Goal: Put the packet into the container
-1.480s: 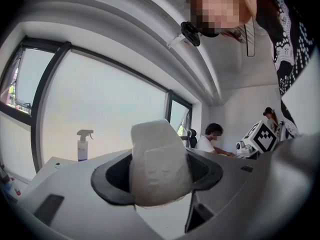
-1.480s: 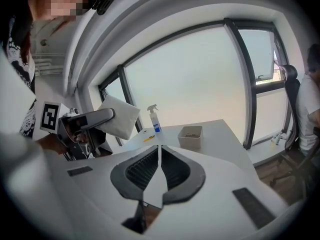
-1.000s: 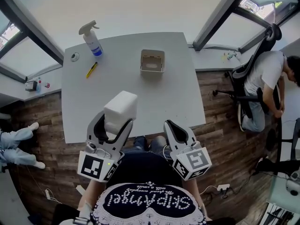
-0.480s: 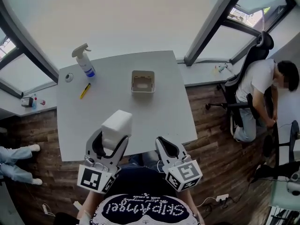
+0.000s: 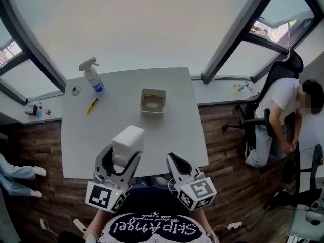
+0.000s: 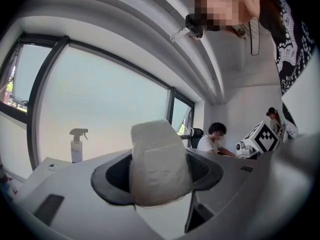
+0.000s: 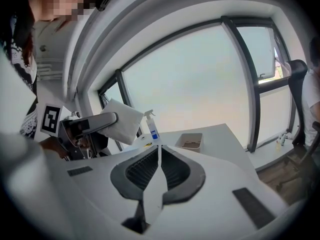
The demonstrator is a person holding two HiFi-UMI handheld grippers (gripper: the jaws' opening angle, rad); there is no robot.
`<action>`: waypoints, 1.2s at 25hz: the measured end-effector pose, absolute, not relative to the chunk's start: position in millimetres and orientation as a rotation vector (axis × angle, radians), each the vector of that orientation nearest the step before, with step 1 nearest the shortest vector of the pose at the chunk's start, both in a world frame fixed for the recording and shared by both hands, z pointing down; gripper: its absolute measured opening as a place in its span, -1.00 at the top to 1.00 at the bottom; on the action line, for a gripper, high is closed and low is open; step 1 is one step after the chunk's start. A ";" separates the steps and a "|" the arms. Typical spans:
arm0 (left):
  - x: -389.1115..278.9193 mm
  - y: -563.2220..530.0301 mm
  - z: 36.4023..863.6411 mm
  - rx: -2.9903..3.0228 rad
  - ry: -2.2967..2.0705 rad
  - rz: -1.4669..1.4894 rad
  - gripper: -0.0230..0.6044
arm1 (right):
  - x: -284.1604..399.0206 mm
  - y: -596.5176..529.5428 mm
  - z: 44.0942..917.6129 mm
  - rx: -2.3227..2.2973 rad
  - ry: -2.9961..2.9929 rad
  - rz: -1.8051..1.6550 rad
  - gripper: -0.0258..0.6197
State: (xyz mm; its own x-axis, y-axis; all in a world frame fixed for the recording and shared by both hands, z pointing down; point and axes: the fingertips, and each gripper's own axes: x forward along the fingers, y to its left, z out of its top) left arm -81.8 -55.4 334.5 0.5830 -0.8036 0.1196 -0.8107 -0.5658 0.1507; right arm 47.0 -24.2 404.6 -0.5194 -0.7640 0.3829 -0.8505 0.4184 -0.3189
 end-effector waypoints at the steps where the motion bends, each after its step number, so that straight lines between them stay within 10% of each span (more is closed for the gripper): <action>1: -81.5 -56.1 335.1 2.619 -1.359 0.058 0.01 | 47.8 -25.6 404.9 1.427 -2.495 0.720 0.83; 30: -67.6 -98.0 336.5 2.574 -1.464 0.079 0.01 | 61.7 -74.7 410.7 1.309 -2.509 0.742 0.83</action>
